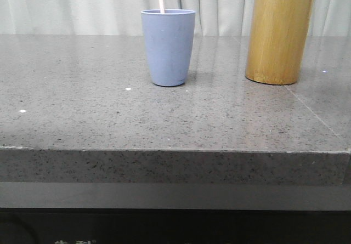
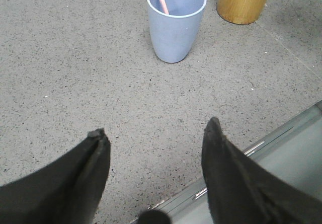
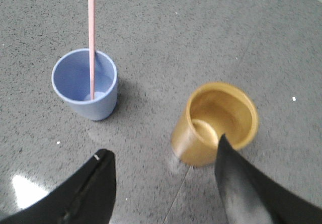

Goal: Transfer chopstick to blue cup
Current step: 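Open the right gripper and withdraw it from the cup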

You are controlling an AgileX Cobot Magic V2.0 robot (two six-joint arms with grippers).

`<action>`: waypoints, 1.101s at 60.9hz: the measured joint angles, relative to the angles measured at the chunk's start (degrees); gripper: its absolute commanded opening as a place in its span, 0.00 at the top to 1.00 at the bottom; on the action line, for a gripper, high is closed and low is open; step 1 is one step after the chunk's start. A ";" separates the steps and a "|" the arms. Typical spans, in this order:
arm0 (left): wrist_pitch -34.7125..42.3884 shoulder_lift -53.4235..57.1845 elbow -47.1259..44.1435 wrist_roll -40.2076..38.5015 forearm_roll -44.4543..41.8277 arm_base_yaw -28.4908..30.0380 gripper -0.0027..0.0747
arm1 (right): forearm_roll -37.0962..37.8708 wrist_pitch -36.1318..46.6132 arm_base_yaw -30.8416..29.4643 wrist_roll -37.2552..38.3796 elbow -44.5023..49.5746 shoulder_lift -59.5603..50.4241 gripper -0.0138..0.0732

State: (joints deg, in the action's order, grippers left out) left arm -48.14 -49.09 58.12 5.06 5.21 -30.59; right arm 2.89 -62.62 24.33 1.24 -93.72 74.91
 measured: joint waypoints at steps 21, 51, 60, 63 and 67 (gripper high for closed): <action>0.00 0.00 0.00 0.00 0.00 0.00 0.44 | 0.00 12.06 -11.04 5.50 25.79 -18.05 0.32; 0.00 0.00 0.00 0.00 -0.10 0.00 0.44 | -2.89 14.35 -15.00 2.36 44.61 -39.85 0.32; 0.00 0.00 0.00 0.00 -0.10 0.00 0.50 | -2.89 14.25 -15.00 1.71 47.21 -44.88 0.38; 0.00 0.00 0.00 0.00 -0.10 0.00 0.57 | -2.89 14.14 -15.00 1.62 47.43 -45.55 0.46; 0.00 0.00 0.00 0.00 -0.10 0.00 0.66 | -2.89 14.05 -15.00 1.59 47.43 -46.19 0.57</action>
State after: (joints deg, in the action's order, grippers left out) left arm -48.14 -49.09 58.12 5.06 5.11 -30.59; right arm 0.00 -48.58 9.33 2.83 -46.29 28.71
